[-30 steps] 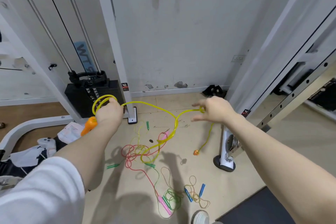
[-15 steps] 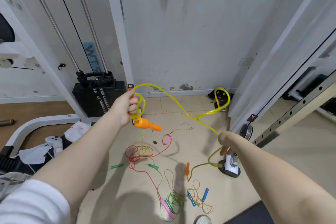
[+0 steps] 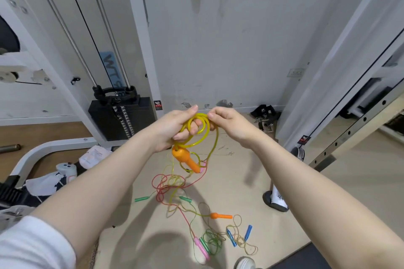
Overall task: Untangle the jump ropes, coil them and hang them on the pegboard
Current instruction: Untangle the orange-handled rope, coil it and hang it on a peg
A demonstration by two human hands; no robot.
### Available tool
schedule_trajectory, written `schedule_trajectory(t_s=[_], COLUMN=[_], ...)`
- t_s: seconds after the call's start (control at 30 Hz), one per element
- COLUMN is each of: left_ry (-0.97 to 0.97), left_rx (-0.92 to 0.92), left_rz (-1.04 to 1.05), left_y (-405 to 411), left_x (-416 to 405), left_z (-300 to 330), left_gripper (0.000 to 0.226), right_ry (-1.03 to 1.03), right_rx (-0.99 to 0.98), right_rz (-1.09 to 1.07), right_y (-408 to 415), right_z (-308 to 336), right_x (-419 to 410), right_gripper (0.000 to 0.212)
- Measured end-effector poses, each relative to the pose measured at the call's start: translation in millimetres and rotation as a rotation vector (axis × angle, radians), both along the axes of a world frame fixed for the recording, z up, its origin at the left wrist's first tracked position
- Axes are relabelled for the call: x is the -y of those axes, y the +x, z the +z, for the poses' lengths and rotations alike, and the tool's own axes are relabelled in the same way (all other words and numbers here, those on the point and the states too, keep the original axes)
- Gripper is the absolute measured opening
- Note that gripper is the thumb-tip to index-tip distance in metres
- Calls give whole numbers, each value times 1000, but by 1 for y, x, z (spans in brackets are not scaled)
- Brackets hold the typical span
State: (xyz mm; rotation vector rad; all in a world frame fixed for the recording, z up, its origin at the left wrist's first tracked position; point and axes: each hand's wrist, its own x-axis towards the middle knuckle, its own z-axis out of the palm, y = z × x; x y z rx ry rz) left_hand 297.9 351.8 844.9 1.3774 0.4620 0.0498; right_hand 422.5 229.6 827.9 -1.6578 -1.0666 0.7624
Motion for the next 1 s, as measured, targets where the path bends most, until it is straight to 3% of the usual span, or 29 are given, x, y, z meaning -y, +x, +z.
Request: schedule_trajectory(t_s=[0.1, 0.27, 0.37, 0.43, 0.63, 0.73, 0.83, 1.0], left_ry=[39, 87, 293, 333, -69, -95, -96, -165], left_rx=[-56, -185, -306, -326, -156, -94, -50, -16], left_rz=[19, 61, 175, 234, 424, 367, 253, 145], left_y=[-10, -14, -6, -3, 14, 17, 14, 13], left_x=[-2, -4, -1, 0, 14, 25, 38, 41], left_z=[2, -2, -16, -20, -12, -12, -15, -8], left_gripper=[44, 39, 42, 43, 41, 40, 30, 39], right_ry=[10, -44, -43, -49, -145, -95, 9, 79], right_rx=[-33, 714, 973, 981, 811, 819, 762, 599], right_rz=[8, 68, 65, 77, 198, 202, 126, -178], right_y=[-6, -13, -17, -17, -24, -34, -36, -36], right_z=[7, 19, 18, 19, 18, 18, 24, 19], right_x=[4, 5, 10, 16, 20, 15, 13, 19], right_gripper=[25, 18, 22, 22, 20, 16, 9, 38])
